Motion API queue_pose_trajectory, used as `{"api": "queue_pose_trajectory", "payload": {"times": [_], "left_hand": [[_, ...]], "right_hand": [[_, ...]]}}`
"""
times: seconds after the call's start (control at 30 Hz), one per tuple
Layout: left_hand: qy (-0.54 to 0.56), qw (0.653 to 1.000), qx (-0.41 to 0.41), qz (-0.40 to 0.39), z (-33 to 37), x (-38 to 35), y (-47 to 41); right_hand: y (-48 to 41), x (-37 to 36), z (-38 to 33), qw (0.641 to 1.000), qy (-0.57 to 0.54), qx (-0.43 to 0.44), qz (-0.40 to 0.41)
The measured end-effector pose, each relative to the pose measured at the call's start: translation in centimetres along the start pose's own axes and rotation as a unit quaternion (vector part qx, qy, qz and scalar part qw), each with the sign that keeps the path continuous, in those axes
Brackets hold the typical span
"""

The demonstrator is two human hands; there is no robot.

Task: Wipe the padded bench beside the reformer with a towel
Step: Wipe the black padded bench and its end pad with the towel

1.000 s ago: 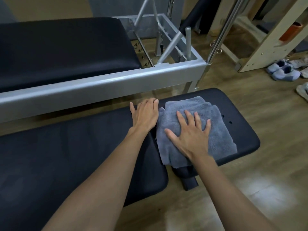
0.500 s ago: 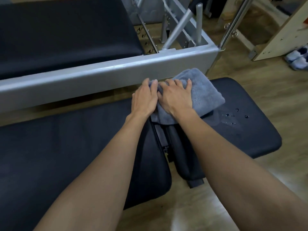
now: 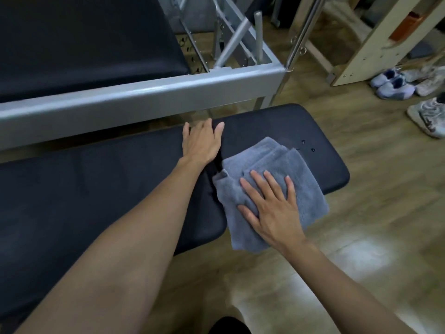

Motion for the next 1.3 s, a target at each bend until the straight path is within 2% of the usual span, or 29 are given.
{"api": "queue_pose_trajectory", "payload": {"times": [0.13, 0.3, 0.4, 0.5, 0.6, 0.8, 0.93, 1.1, 1.3], "left_hand": [[-0.019, 1.000, 0.013, 0.015, -0.4, 0.5, -1.4], [0.003, 0.996, 0.068, 0.056, -1.4, 1.0, -3.2], [0.011, 0.995, 0.085, 0.048, -1.3, 0.8, -3.7], [-0.014, 0.997, 0.065, 0.030, 0.0, 0.5, -3.6], [-0.029, 0.999, 0.040, 0.002, 0.9, -0.2, -2.9], [-0.041, 0.999, 0.015, 0.010, 2.2, -0.9, -1.8], [-0.037, 0.999, 0.001, -0.016, 4.9, -2.0, -2.8], [-0.035, 0.998, 0.005, 0.048, 5.8, -2.0, -4.1], [-0.019, 0.994, 0.025, 0.100, 5.0, -2.4, -4.9]], "right_hand": [[-3.4, -0.1, 0.7, 0.999, -0.013, -0.043, 0.013], [-14.0, -1.6, 2.6, 0.997, -0.032, -0.059, 0.022], [-20.8, -2.5, 3.6, 0.996, -0.041, -0.074, 0.016], [-24.1, -2.1, 3.9, 0.995, -0.051, -0.083, 0.009], [-22.3, -1.6, 4.3, 0.995, -0.057, -0.073, 0.022], [-9.3, 0.1, 7.8, 0.996, -0.052, -0.068, 0.002], [-3.8, 0.9, 10.3, 0.997, -0.047, -0.060, -0.008], [-6.5, 0.1, 10.2, 0.998, -0.032, -0.055, -0.013], [-16.8, -1.6, 10.0, 0.998, -0.038, -0.053, 0.012]]}}
Point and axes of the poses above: each hand's wrist, its own y-axis away from the middle knuckle, its own x-axis out of the back of the hand, z = x × y, the point moved 9 cm from there along -y, towards the middle knuckle, and after that the axes turned 1 degree about -x, right-handed, at the moved point
